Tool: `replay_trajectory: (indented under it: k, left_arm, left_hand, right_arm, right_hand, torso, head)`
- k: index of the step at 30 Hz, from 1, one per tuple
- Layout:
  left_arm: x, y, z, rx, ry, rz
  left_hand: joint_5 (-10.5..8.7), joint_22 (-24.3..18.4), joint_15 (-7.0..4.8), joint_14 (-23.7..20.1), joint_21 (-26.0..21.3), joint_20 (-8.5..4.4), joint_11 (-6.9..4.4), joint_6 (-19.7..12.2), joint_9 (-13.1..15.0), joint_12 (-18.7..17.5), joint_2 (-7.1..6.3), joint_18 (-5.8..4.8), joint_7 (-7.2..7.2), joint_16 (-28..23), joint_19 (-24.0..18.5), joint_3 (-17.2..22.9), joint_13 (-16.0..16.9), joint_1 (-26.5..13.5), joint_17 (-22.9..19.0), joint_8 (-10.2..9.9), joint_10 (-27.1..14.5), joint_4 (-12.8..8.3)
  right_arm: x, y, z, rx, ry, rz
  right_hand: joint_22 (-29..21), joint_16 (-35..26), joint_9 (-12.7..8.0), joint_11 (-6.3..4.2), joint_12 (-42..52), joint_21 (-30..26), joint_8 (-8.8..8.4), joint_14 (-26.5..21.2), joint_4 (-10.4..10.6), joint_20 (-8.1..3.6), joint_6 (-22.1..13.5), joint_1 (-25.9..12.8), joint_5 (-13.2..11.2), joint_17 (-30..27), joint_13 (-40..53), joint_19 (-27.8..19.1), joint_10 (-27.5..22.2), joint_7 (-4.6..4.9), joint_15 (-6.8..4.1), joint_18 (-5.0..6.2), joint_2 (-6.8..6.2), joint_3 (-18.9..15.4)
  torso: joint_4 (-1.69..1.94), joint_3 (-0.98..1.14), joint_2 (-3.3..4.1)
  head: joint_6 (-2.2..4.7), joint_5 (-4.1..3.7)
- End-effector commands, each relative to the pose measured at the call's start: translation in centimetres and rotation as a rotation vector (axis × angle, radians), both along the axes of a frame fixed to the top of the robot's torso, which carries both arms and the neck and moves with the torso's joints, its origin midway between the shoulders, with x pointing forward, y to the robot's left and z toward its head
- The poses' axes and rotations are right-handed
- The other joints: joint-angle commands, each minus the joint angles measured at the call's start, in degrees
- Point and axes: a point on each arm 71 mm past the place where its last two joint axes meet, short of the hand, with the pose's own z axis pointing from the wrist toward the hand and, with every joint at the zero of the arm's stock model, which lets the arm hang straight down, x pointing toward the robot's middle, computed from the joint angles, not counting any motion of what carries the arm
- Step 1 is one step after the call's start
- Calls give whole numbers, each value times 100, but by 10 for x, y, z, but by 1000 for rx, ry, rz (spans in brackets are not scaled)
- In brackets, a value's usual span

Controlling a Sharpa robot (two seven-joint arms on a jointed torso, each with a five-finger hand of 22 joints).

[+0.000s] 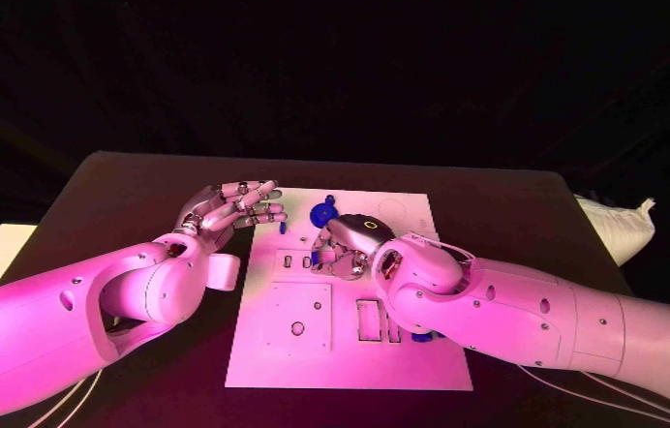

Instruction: Assemble the parts on the task board

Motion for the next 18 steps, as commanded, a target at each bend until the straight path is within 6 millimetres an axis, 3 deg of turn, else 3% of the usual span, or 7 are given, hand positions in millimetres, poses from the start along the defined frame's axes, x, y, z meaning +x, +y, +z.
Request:
replay_trajectory:
  k: [1, 8, 12, 18]
  left_arm:
    - [0, -2, 1, -10, -7, -9]
    - [0, -2, 1, -10, -6, -9]
    - [0, -2, 1, -10, -6, -10]
    - [0, -2, 1, 5, -10, -19]
  left_hand:
    - [1, -6, 13, -42, -31, 3, 7, 9, -4, 1, -24, 32, 38, -24, -24, -8, -8, 14, 6, -17, -41, -32]
    - [1, -6, 13, -42, -31, 3, 7, 9, -4, 1, -24, 32, 38, -24, -24, -8, -8, 14, 6, -17, -41, -32]
    - [1, -6, 13, -42, -31, 3, 7, 9, -4, 1, -24, 32, 38, -24, -24, -8, -8, 14, 6, -17, -41, -32]
    - [0, -5, 4, -14, -32, 0, 0, 19, -2, 9, -11, 39, 29, -23, -10, 7, -5, 8, 25, -10, -28, -49]
  right_arm:
    - [0, -3, -6, -24, 7, -18]
    - [-1, -2, -5, -4, -2, -15]
    - [-2, -3, -3, 28, -22, -22]
    - [-8, -5, 8, 137, -87, -11]
  right_hand:
    - [-16, -21, -10, 22, -92, -39, -44, 499, 5, 58, -65, -21, 9, 1031, 396, 2, -58, -5, 50, -53, -83, -52]
    - [-44, -39, -42, 53, -196, -59, -48, 492, 58, 89, -179, -89, -24, 1003, 323, -13, -119, 22, 78, -47, -183, -133]
    - [-54, -47, -76, 79, -232, -69, -55, 490, 185, 113, -317, -216, -37, 993, 293, -18, -141, 48, 101, -45, -298, -295]
    - [-59, -48, -105, 105, -260, -75, -46, 491, 360, 135, -435, -248, -72, 996, 267, -20, -162, 76, 125, -44, -373, -440]
  torso:
    - [2, -1, -2]
    - [2, -2, -2]
    - [-1, 0, -2]
    - [-6, 6, -4]
  head:
    - [-6, 2]
    - [-2, 4]
    - [0, 2]
    - [5, 2]
